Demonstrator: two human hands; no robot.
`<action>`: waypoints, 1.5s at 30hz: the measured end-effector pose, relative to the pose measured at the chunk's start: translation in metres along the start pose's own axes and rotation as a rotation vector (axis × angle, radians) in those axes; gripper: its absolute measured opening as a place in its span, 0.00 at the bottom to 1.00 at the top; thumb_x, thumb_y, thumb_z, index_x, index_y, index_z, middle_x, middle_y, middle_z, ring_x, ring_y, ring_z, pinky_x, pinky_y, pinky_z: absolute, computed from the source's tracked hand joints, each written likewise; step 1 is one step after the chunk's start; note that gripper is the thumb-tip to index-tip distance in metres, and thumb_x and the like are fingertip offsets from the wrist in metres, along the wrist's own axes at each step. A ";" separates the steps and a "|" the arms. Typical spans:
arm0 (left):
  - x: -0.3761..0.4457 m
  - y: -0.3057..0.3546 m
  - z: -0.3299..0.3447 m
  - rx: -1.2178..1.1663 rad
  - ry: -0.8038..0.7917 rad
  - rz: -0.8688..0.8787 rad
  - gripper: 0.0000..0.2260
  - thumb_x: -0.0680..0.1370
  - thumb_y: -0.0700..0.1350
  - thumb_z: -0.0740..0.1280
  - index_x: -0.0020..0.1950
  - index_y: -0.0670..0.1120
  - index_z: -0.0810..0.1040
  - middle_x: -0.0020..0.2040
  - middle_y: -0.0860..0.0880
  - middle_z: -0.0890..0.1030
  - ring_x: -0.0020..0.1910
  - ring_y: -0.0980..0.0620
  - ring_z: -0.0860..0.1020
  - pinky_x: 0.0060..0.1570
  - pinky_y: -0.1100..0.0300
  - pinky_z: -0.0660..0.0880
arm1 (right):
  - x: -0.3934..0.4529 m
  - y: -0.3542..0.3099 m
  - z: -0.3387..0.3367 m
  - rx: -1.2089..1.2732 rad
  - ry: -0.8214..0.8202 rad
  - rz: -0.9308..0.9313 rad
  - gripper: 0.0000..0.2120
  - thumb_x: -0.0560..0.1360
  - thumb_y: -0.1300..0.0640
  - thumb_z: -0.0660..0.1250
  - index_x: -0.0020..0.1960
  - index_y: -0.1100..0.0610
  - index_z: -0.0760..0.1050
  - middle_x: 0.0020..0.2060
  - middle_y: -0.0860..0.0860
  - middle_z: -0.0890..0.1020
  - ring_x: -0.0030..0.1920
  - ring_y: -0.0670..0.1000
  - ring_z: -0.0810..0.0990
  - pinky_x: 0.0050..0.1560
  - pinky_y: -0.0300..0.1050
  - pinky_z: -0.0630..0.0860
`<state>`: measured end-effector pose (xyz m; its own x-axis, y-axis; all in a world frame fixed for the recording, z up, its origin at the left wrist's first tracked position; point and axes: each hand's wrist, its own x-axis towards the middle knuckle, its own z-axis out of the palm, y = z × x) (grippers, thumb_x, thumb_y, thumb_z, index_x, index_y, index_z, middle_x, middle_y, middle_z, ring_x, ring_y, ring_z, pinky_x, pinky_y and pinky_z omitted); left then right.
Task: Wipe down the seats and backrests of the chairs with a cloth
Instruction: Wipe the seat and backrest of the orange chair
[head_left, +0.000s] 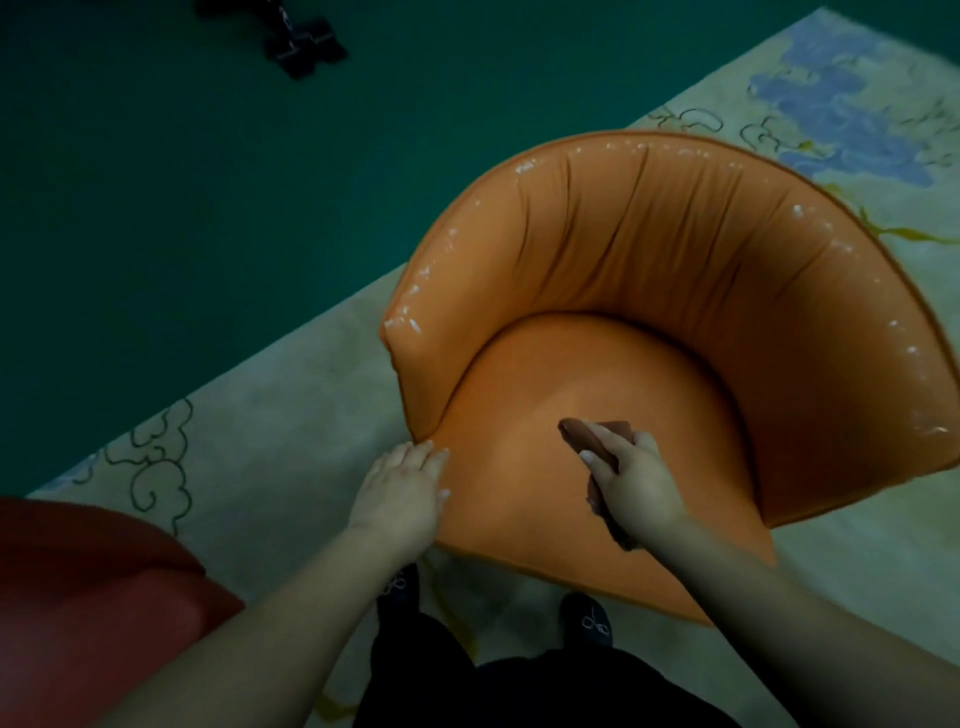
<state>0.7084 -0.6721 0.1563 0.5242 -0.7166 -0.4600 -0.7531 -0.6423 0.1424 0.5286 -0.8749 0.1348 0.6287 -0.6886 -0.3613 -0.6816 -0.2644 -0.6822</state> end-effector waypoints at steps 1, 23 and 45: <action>0.002 -0.014 -0.006 -0.004 -0.002 0.013 0.25 0.82 0.54 0.53 0.78 0.51 0.55 0.77 0.49 0.58 0.75 0.48 0.56 0.74 0.52 0.54 | 0.001 -0.012 0.010 0.007 0.010 0.013 0.21 0.81 0.50 0.61 0.73 0.45 0.66 0.53 0.49 0.64 0.28 0.49 0.80 0.28 0.34 0.74; 0.115 -0.135 -0.118 -0.085 0.061 0.213 0.25 0.81 0.49 0.59 0.77 0.47 0.59 0.74 0.45 0.64 0.71 0.45 0.63 0.70 0.54 0.60 | 0.044 -0.132 0.082 0.219 0.225 0.229 0.19 0.80 0.52 0.64 0.71 0.46 0.70 0.56 0.55 0.70 0.29 0.49 0.81 0.31 0.41 0.79; 0.284 -0.134 -0.183 0.014 -0.113 0.402 0.35 0.80 0.55 0.60 0.79 0.53 0.42 0.79 0.47 0.47 0.76 0.43 0.55 0.72 0.48 0.60 | 0.110 -0.185 0.099 0.478 0.414 0.479 0.18 0.80 0.53 0.64 0.69 0.43 0.71 0.54 0.51 0.67 0.28 0.49 0.81 0.28 0.38 0.77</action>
<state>1.0310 -0.8392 0.1674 0.1409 -0.8749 -0.4634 -0.8948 -0.3129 0.3186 0.7610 -0.8349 0.1578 0.0528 -0.8741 -0.4829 -0.5489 0.3786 -0.7452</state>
